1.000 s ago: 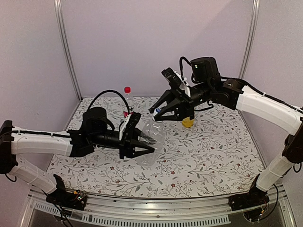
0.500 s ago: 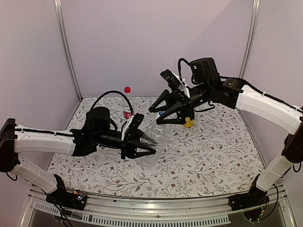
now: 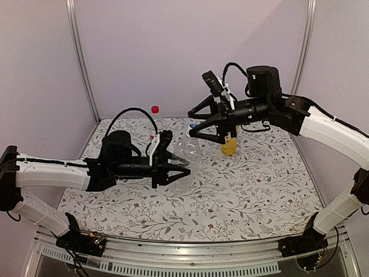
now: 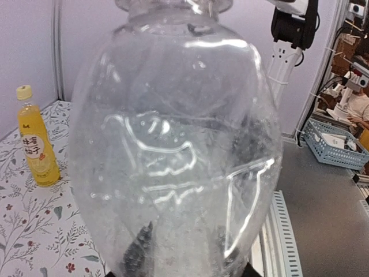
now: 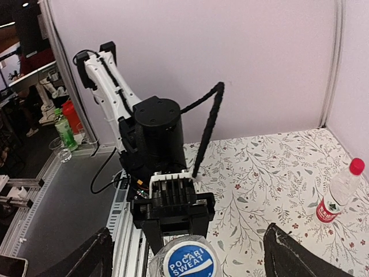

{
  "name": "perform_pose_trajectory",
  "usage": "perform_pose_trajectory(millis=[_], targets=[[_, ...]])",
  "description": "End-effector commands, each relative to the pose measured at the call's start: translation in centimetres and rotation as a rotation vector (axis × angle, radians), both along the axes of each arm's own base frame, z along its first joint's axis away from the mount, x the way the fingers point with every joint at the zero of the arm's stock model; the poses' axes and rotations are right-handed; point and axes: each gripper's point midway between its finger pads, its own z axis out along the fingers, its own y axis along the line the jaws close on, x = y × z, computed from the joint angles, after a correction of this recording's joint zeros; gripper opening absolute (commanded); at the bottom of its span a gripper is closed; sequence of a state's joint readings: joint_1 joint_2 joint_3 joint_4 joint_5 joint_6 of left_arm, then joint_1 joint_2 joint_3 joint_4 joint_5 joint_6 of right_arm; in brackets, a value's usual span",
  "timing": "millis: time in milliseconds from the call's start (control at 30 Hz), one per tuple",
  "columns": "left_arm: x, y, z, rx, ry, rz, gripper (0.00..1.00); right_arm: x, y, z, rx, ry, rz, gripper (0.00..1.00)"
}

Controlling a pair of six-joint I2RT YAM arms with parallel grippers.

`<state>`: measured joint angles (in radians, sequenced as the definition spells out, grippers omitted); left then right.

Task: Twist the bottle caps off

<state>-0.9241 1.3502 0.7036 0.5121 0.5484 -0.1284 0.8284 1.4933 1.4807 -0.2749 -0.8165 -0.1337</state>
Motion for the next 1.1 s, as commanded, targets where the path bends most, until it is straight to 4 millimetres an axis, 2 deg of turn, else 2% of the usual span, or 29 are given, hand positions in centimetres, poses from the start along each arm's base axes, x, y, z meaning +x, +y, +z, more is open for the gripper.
perform_pose_trajectory(millis=[0, 133, 433, 633, 733, 1067], targets=[[3.5, 1.3, 1.3, -0.036, -0.019, 0.219, 0.31, 5.0, -1.0, 3.3, 0.082, 0.093, -0.347, 0.88], [5.5, 2.1, 1.3, -0.03, -0.016, 0.364, 0.3, 6.5, -0.6, 3.9, 0.123, 0.171, -0.471, 0.87], [7.3, 2.7, 0.9, 0.01, -0.036, 0.541, 0.3, 7.9, 1.7, 2.5, 0.083, 0.205, -0.549, 0.82], [7.5, 2.6, 1.0, 0.02, -0.048, 0.582, 0.3, 8.5, 2.7, 1.1, 0.035, 0.211, -0.594, 0.75], [7.5, 2.7, 1.2, 0.021, -0.055, 0.596, 0.3, 8.6, 3.1, 0.5, 0.02, 0.214, -0.595, 0.68], [7.6, 2.8, 1.2, 0.032, -0.065, 0.614, 0.29, 8.0, 4.0, -0.8, -0.009, 0.234, -0.55, 0.52]])
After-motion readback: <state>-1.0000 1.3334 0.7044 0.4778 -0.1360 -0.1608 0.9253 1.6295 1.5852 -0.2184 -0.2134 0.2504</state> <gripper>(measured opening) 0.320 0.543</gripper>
